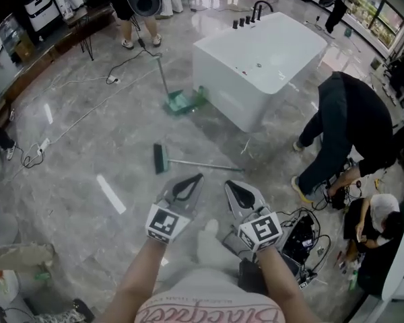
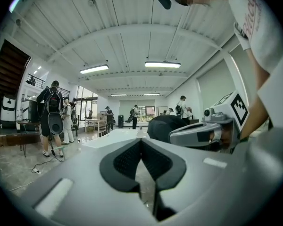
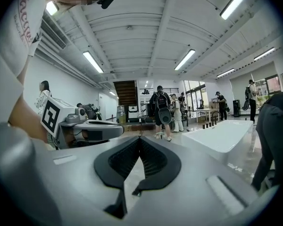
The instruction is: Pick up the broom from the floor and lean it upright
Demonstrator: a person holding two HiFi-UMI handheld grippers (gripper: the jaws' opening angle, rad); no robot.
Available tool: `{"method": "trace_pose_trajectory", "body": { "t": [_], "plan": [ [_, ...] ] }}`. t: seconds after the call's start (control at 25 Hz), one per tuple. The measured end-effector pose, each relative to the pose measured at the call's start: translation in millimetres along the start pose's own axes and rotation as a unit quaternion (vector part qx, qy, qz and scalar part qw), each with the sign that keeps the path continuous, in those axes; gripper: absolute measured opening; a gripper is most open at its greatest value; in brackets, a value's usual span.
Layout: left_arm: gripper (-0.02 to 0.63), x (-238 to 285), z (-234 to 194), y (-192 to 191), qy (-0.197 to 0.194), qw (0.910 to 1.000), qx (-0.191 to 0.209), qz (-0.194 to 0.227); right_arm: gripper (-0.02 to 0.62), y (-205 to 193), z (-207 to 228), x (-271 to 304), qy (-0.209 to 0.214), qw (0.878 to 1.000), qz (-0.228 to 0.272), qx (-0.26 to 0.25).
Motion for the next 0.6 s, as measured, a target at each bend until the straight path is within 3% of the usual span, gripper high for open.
{"method": "trace_pose_trajectory", "body": {
  "t": [0.32,0.6],
  "plan": [
    [0.0,62,-38,-12,0.014,0.9998,-0.006,-0.011,0.002,7,68,40,0.01,1.0,-0.012,-0.004],
    [0.0,89,-81,-37,0.027,0.9989,-0.027,-0.028,0.002,-6,103,72,-0.019,0.999,-0.003,0.044]
  ]
}}
Point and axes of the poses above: the fingertips, and each gripper's own axes: x forward along the fingers, z to its right, y out of its top, the point moved 2 cm from there along -x, backward along the fingers, and after that the axes turned 10 degrees about z, right-handed, at the moved point
